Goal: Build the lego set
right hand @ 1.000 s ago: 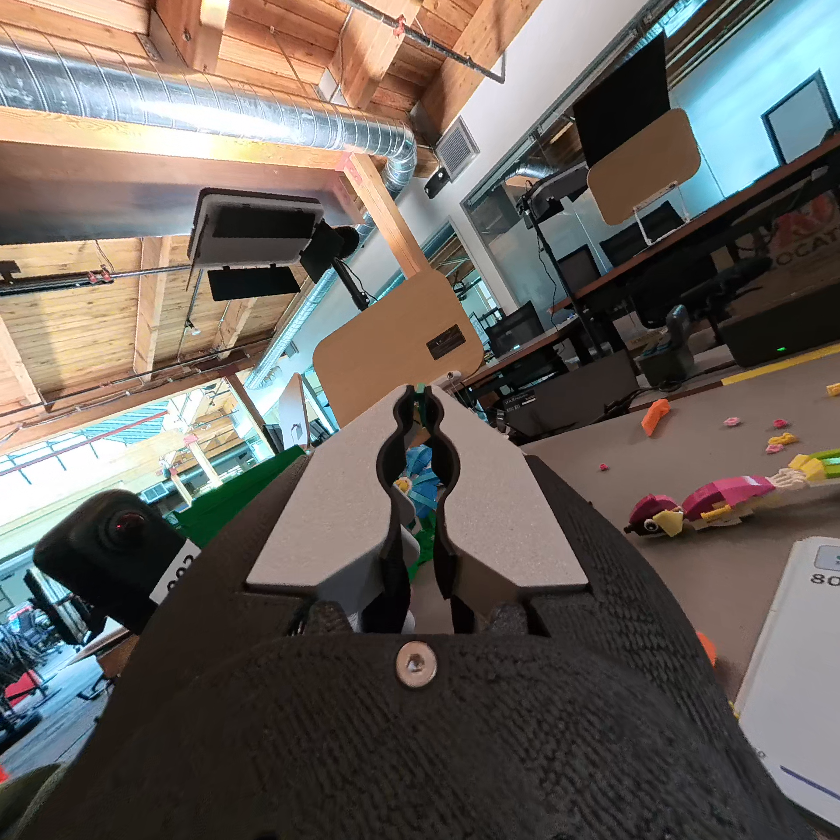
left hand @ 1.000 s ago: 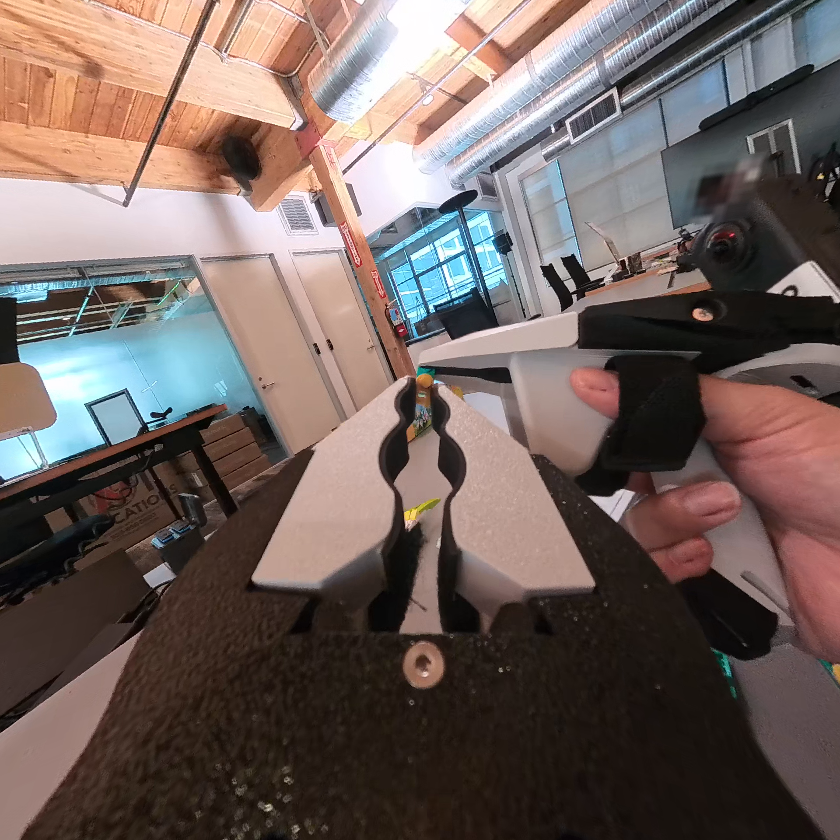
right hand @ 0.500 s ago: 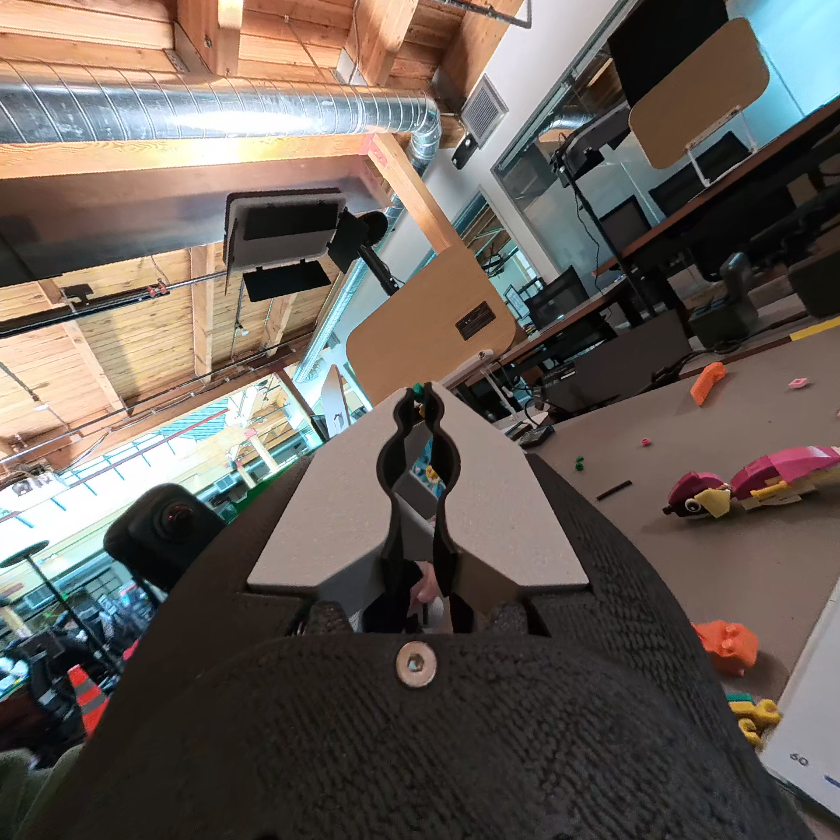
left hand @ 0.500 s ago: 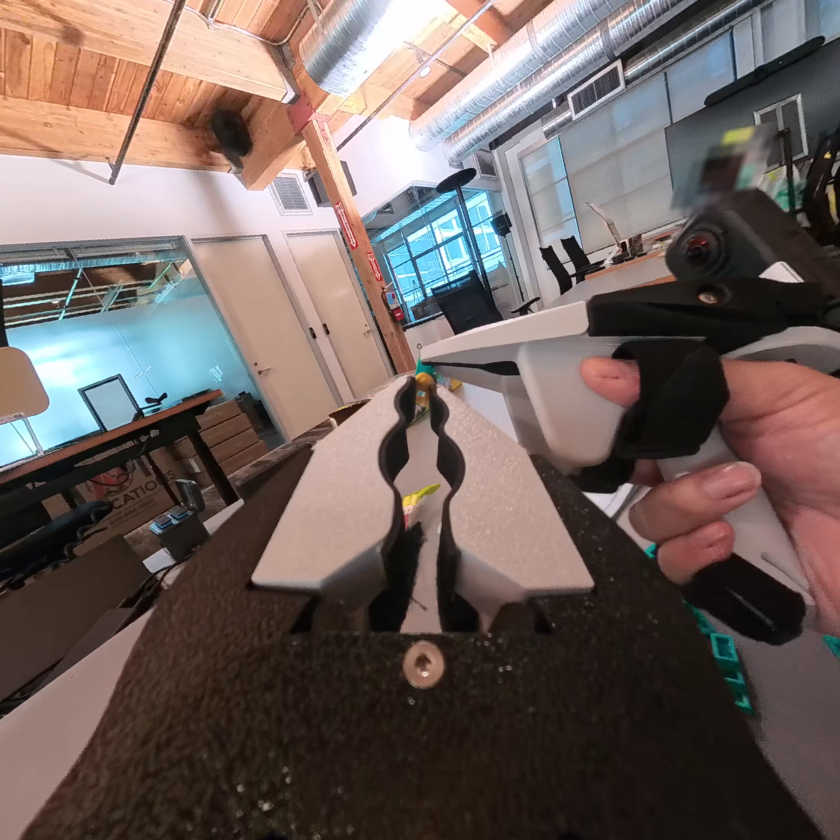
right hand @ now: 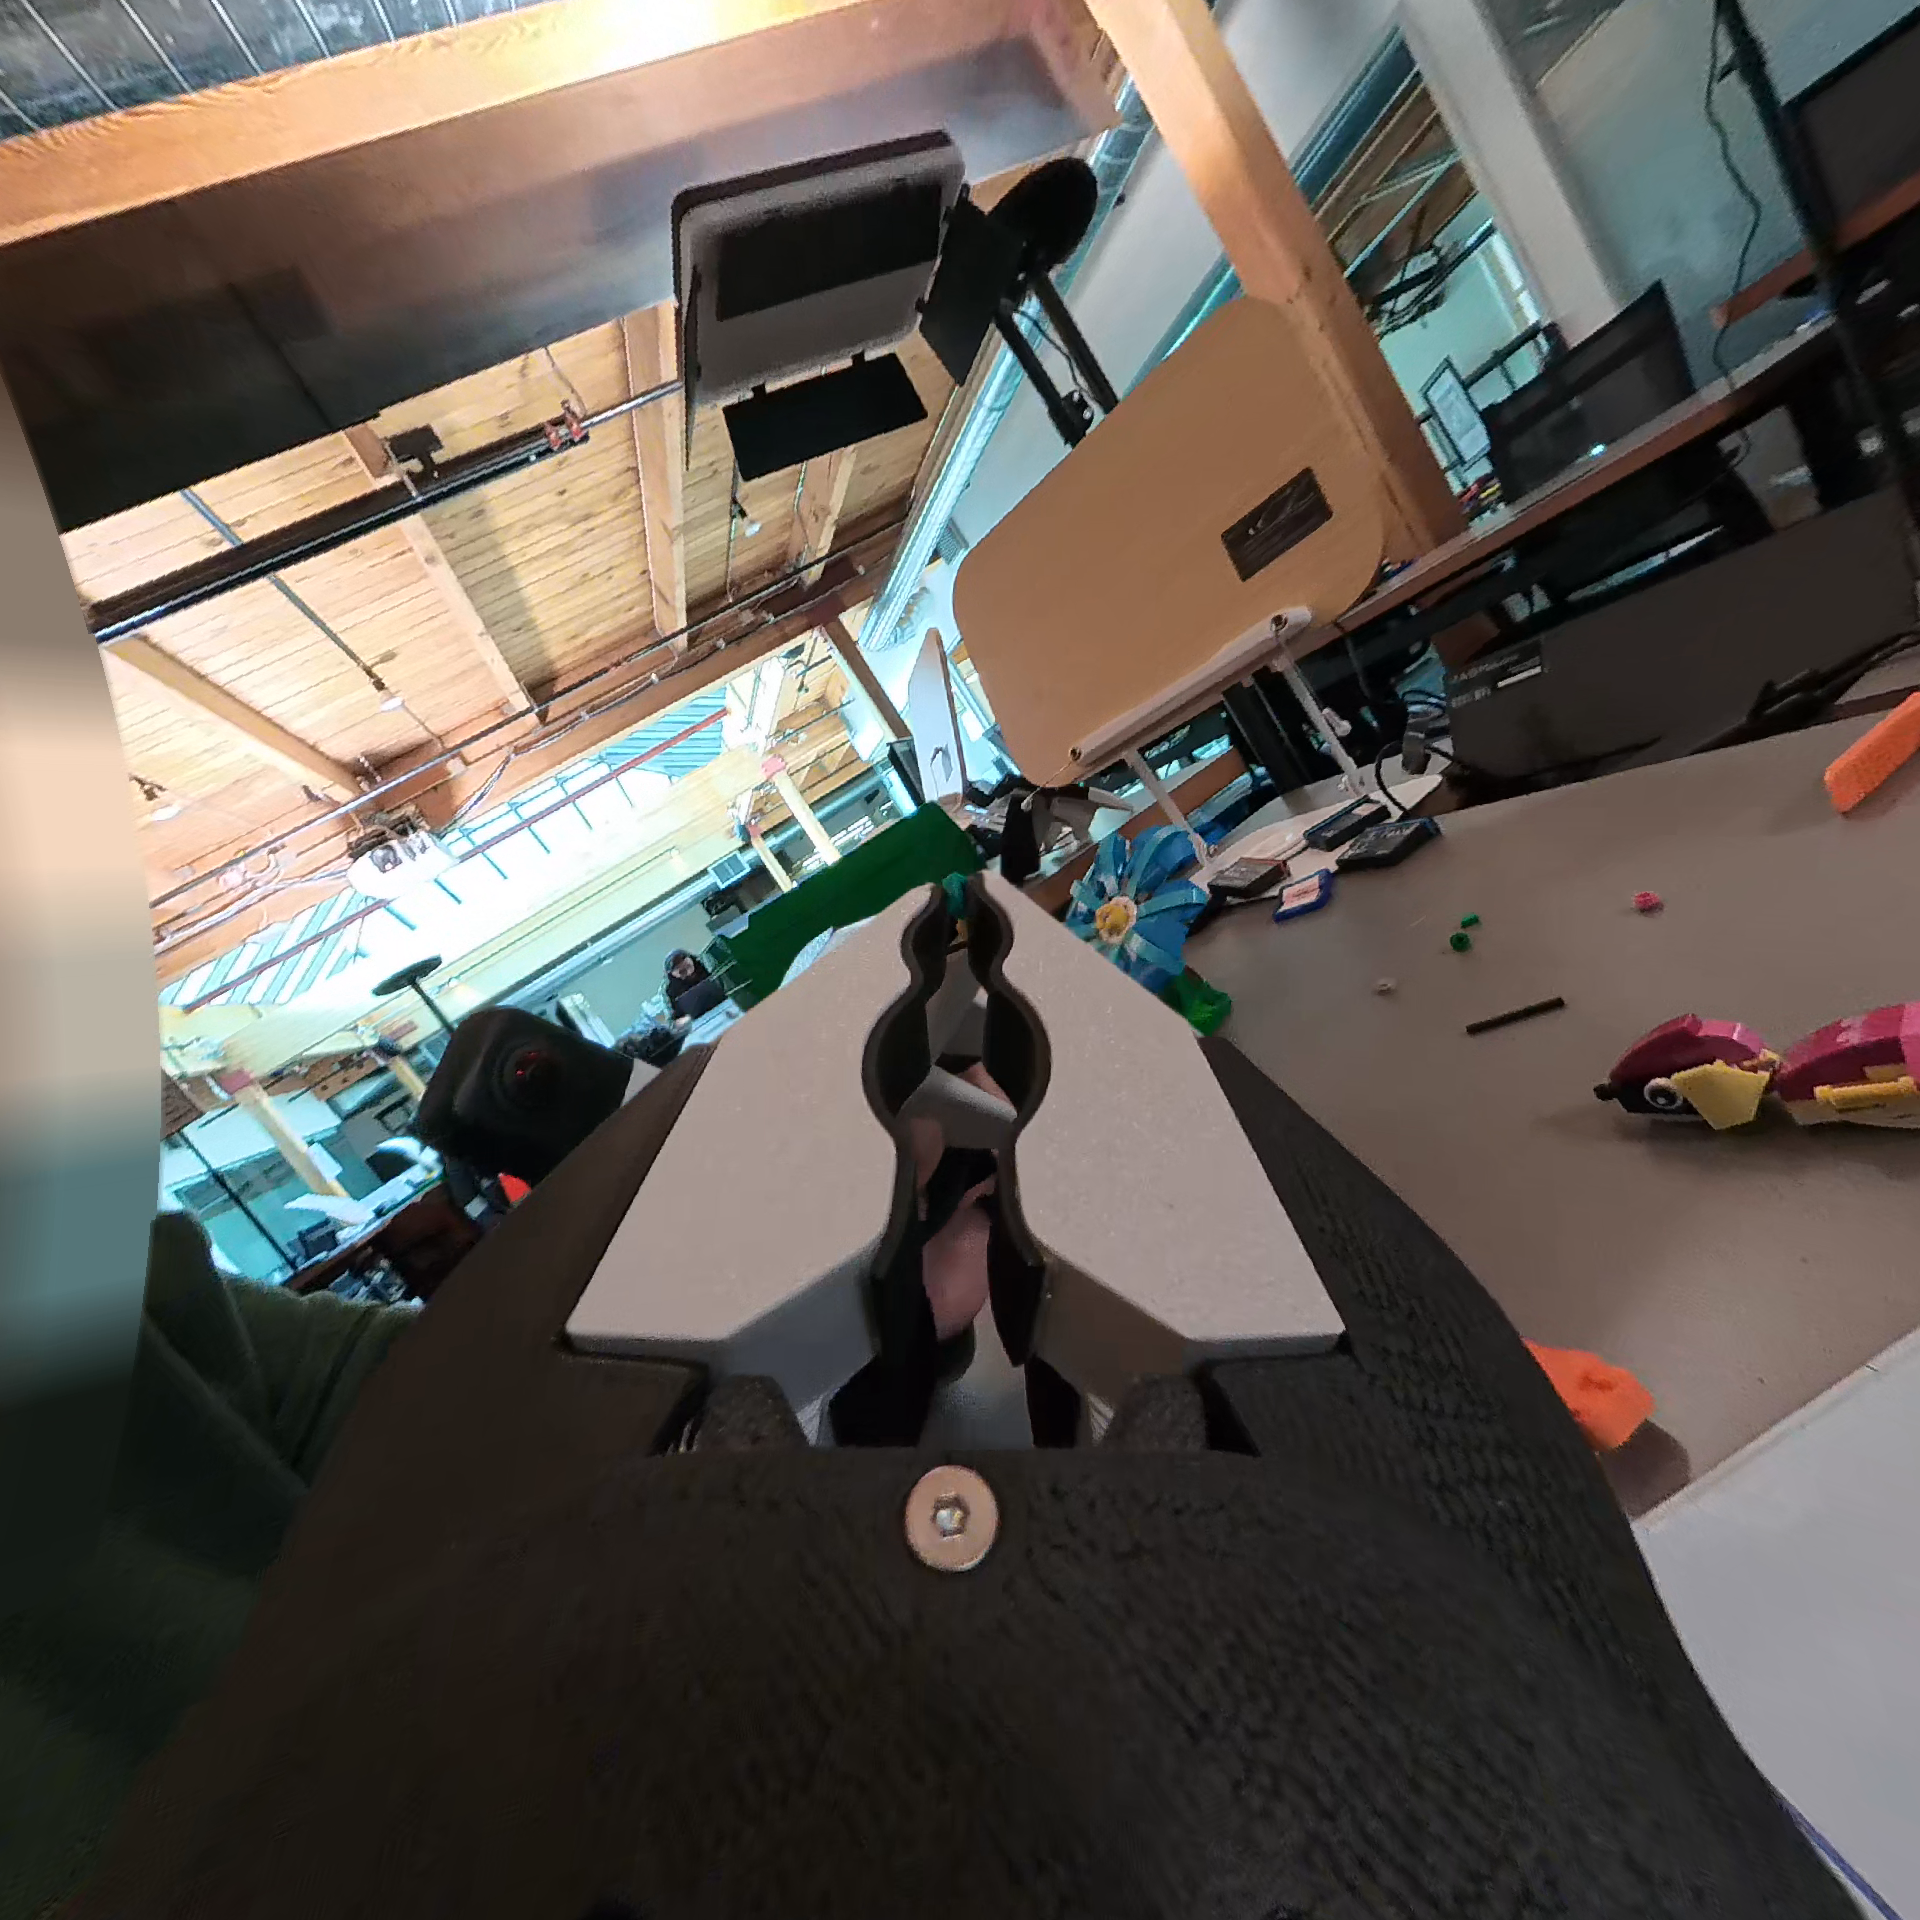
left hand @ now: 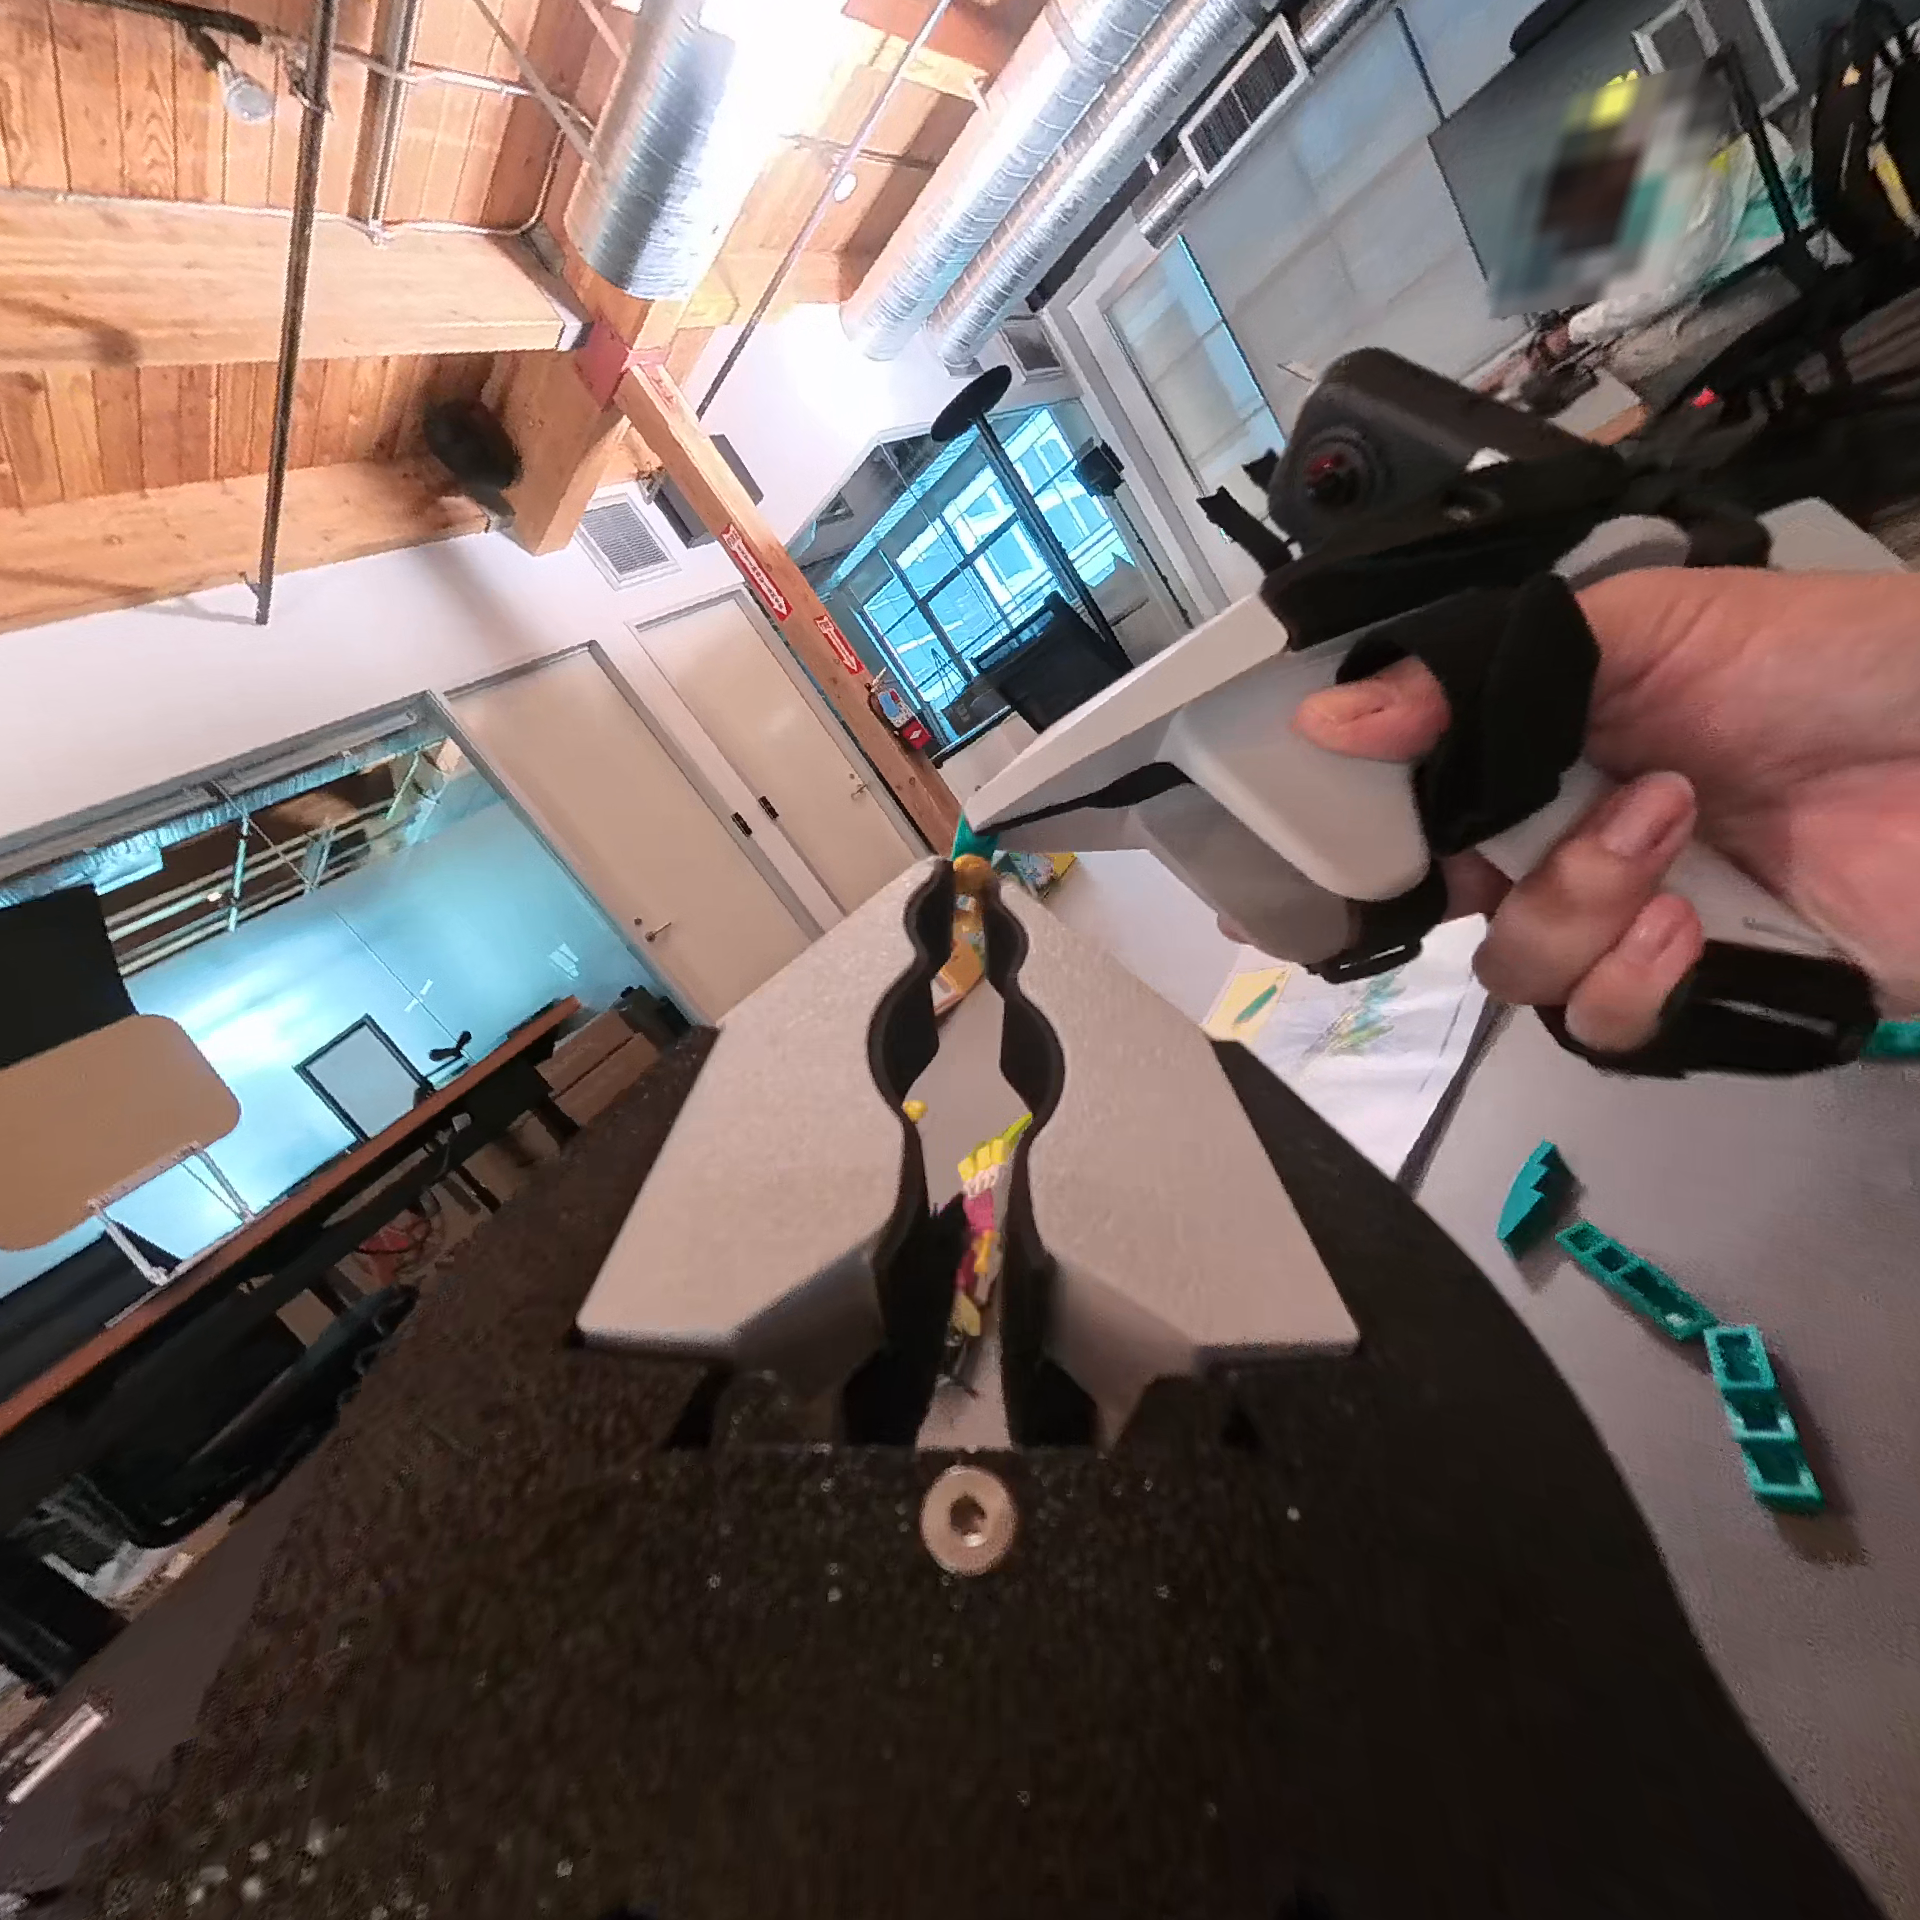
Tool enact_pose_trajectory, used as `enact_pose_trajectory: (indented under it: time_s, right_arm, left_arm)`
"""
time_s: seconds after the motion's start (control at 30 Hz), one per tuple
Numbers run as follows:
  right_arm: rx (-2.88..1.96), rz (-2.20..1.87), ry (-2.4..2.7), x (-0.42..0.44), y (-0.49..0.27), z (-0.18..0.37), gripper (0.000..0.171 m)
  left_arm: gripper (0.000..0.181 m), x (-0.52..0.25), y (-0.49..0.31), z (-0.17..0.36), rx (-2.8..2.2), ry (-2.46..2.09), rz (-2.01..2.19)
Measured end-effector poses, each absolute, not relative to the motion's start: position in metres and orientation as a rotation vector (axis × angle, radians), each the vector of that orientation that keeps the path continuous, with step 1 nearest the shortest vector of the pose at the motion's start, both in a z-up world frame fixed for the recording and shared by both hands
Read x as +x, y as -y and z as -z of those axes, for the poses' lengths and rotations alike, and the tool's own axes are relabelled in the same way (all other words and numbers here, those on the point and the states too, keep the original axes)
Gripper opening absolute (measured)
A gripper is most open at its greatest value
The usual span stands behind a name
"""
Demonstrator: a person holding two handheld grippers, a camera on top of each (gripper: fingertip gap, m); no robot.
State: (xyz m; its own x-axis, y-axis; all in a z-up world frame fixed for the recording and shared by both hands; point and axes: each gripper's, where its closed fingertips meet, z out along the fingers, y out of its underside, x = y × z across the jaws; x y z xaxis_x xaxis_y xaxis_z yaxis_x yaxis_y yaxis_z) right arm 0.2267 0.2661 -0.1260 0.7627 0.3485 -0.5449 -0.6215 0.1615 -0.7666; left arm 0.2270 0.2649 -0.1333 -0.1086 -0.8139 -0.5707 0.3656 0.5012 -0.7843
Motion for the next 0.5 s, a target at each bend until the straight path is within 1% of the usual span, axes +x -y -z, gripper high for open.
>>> enact_pose_trajectory:
  time_s: [0.3, 0.5]
  right_arm:
    - [-1.260, -0.745, -0.220, 0.221, -0.261, 0.129, 0.000]
    - [-1.373, -0.771, -0.175, 0.219, -0.251, 0.134, 0.000]
  left_arm:
    - [0.002, 0.226, -0.263, 0.134, -0.405, -1.347, 1.039]
    - [0.001, 0.224, -0.252, 0.139, -0.254, -1.392, 0.867]
